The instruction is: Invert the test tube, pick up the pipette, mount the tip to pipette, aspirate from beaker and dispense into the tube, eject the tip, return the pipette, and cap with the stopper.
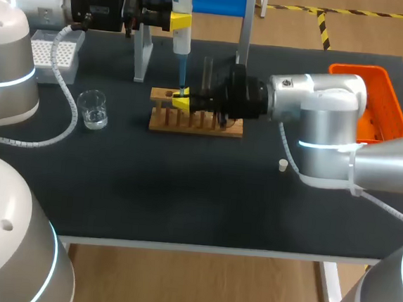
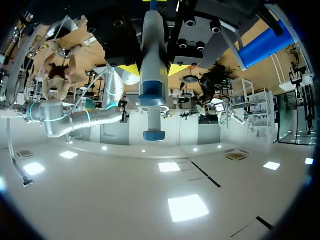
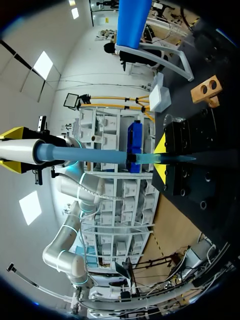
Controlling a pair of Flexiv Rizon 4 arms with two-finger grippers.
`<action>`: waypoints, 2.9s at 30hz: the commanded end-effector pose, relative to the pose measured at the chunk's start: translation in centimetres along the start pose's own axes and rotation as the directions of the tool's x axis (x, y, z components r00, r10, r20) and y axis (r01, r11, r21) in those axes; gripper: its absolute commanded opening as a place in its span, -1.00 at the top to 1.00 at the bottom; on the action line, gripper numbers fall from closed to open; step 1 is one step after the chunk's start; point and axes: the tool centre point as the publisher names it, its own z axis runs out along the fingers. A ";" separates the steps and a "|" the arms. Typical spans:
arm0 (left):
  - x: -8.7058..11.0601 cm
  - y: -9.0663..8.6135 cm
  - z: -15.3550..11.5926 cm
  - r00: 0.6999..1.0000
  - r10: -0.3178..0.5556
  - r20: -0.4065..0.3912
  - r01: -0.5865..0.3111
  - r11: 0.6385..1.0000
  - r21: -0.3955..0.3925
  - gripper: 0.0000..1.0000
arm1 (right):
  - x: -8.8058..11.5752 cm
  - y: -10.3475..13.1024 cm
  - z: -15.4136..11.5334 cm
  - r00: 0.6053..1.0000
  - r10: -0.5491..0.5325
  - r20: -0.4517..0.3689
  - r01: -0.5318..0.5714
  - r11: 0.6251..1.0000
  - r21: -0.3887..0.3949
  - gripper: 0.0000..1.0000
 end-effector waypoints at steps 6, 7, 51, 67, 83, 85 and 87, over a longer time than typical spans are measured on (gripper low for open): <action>0.1 0.1 0.0 1.000 0.001 0.001 -0.001 1.000 0.002 1.00 | -0.2 0.9 0.1 1.000 -0.011 0.000 0.011 1.000 -0.011 1.00; 0.1 0.1 0.0 1.000 0.001 0.001 -0.001 1.000 0.002 1.00 | -0.2 1.0 0.1 1.000 -0.012 0.000 0.012 1.000 -0.012 1.00; 0.1 0.1 0.0 1.000 0.001 0.001 -0.001 1.000 0.002 1.00 | 0.4 -1.4 -2.0 0.999 0.045 0.007 -0.045 0.998 0.045 -1.00; 0.1 0.1 0.0 1.000 0.001 0.001 -0.001 1.000 0.002 1.00 | 0.5 -1.8 -2.9 0.999 0.040 0.000 -0.040 0.997 0.064 -1.00; -0.4 1.0 -2.7 1.000 0.023 0.013 -0.023 1.000 0.004 1.00 | 0.5 -1.8 -2.9 0.999 0.040 0.000 -0.040 0.997 0.064 -1.00; -0.6 1.2 -3.8 0.999 0.030 0.017 -0.031 0.999 0.011 1.00 | 0.5 -1.8 -2.9 0.999 0.040 0.000 -0.040 0.997 0.064 -1.00; -1.0 1.4 -5.0 0.999 0.040 0.016 -0.040 0.999 0.017 1.00 | 0.5 -1.8 -2.9 0.999 0.040 0.000 -0.040 0.997 0.064 -1.00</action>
